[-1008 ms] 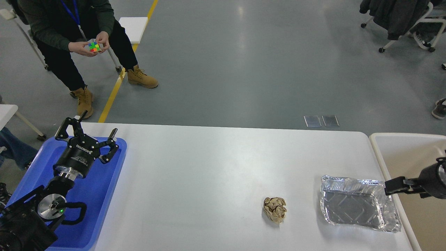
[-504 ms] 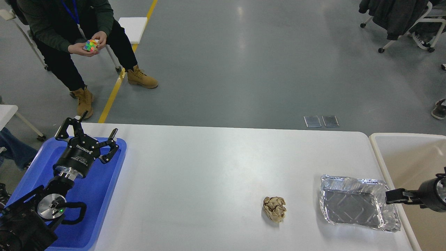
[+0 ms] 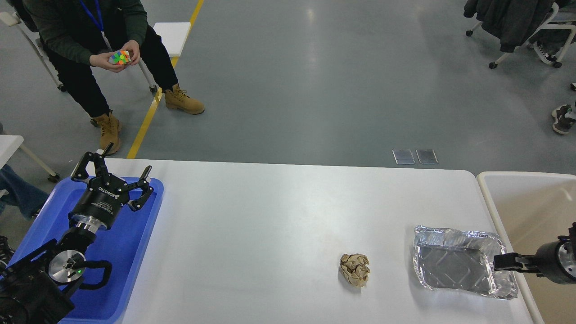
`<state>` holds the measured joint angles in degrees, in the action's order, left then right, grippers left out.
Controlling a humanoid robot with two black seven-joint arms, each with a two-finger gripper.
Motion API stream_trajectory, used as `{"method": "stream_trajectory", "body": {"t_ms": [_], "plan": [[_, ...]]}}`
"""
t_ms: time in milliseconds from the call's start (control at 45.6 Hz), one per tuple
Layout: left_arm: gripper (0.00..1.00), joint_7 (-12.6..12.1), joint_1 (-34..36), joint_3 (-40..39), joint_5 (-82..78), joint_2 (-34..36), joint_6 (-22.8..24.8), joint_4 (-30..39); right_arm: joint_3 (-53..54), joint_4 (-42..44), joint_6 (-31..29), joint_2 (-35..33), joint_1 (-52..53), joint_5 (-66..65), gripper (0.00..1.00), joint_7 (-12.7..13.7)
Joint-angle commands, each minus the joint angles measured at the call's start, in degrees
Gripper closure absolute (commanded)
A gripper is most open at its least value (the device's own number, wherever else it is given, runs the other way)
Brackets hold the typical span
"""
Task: Tidy desktop
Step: 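Close the right gripper on the foil tray's edge nearest it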
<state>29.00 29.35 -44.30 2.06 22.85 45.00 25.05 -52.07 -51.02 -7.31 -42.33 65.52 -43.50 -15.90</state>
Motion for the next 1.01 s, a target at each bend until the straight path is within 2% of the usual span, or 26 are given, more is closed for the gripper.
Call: {"method": "stream_trajectory", "body": {"t_ms": [0,241,460,548,658,723,833,987], "plan": [[0.01,0.0,0.0,0.0,-0.04,0.0,0.0,0.0,0.39,2.07,3.71,1.9,-3.82,-0.01,0.01,-0.27],[0.01,0.0,0.09,0.0,-0.04,0.0,0.0,0.0,0.39,2.33,6.96,2.78,-6.02,-0.01,0.04,-1.32],[0.01,0.0,0.0,0.0,-0.04,0.0,0.0,0.0,0.21,3.56,11.53,3.48,-8.13,-0.01,0.18,-2.21],[0.01,0.0,0.0,0.0,-0.04,0.0,0.0,0.0,-0.05,4.62,11.97,4.1,-9.44,-0.1,0.37,-2.21],[0.01,0.0,0.0,0.0,-0.04,0.0,0.0,0.0,-0.05,4.62,11.97,4.01,-9.88,-0.1,0.56,-2.21],[0.01,0.0,0.0,0.0,-0.04,0.0,0.0,0.0,0.03,4.62,11.97,4.01,-10.15,-0.1,0.61,-2.29],[0.01,0.0,0.0,0.0,-0.04,0.0,0.0,0.0,-0.05,4.62,11.97,4.1,-10.32,-0.1,0.8,-2.29],[0.01,0.0,0.0,0.0,-0.04,0.0,0.0,0.0,-0.32,4.62,11.97,4.1,-10.15,-0.8,0.95,-2.29]]}}
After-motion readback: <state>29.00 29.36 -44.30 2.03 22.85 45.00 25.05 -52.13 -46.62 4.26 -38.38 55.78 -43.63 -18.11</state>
